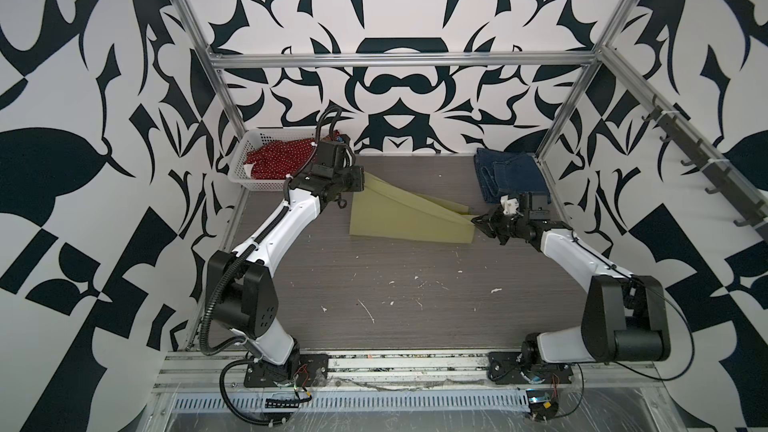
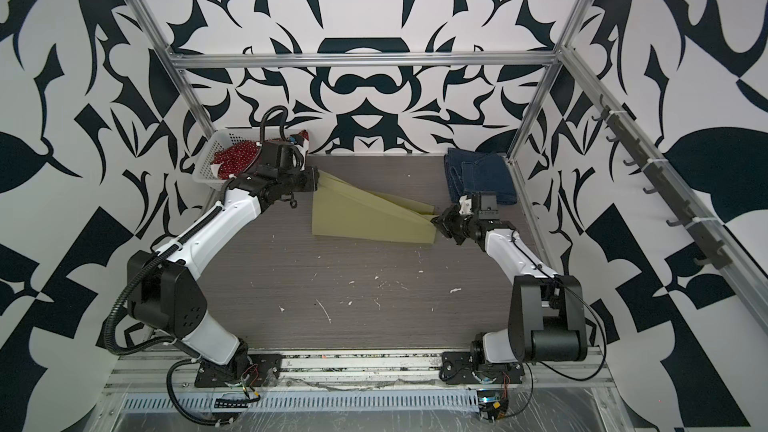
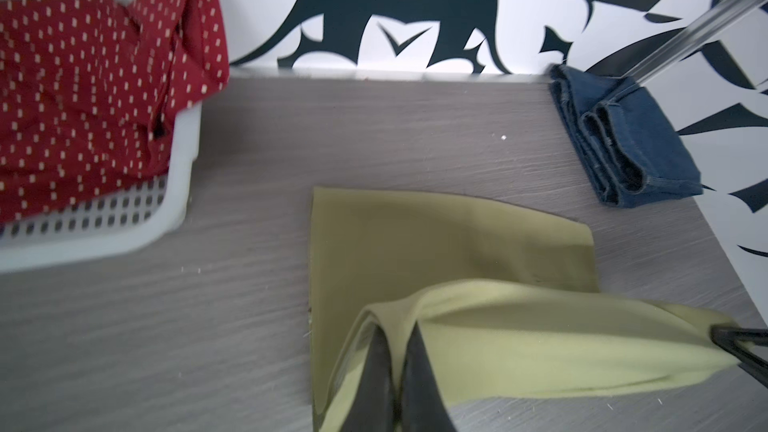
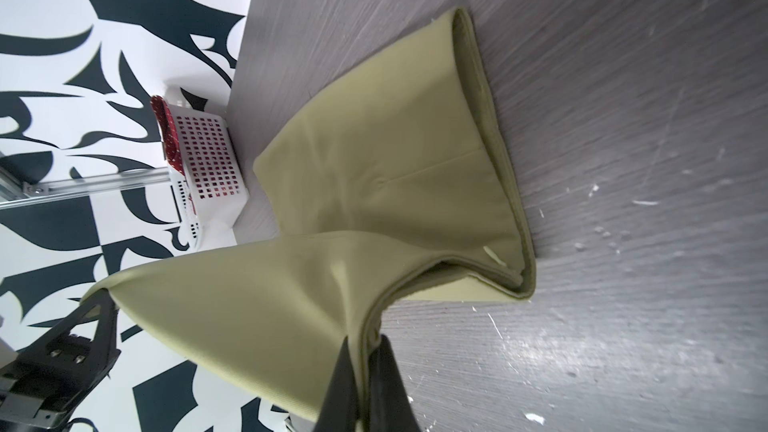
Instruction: Fold and stack the skirts
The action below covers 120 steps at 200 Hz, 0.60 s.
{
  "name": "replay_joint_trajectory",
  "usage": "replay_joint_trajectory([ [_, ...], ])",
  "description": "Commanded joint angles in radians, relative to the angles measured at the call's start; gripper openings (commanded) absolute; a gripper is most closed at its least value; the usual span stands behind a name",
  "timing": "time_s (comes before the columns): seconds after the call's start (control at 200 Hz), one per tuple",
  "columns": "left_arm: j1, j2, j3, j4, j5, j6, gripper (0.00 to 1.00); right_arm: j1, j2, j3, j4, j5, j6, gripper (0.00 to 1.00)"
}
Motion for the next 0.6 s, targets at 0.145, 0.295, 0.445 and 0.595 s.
replay_joint_trajectory([
  [0.145, 0.026, 0.116, 0.053, 0.005, -0.076, 0.077, 0.00, -0.036, 0.066, 0.029, 0.072, 0.055, 0.017, 0.10],
  [0.295, 0.029, 0.169, 0.093, 0.006, -0.090, 0.090, 0.00, -0.038, 0.105, 0.036, 0.106, 0.055, 0.029, 0.10],
  [0.445, 0.029, 0.158, 0.140, -0.014, -0.089, 0.097, 0.00, -0.037, 0.109, 0.054, 0.112, 0.022, 0.042, 0.10],
  [0.595, 0.030, 0.095, 0.118, -0.005, -0.075, 0.085, 0.00, -0.038, 0.064, 0.056, 0.080, 0.031, 0.023, 0.10],
])
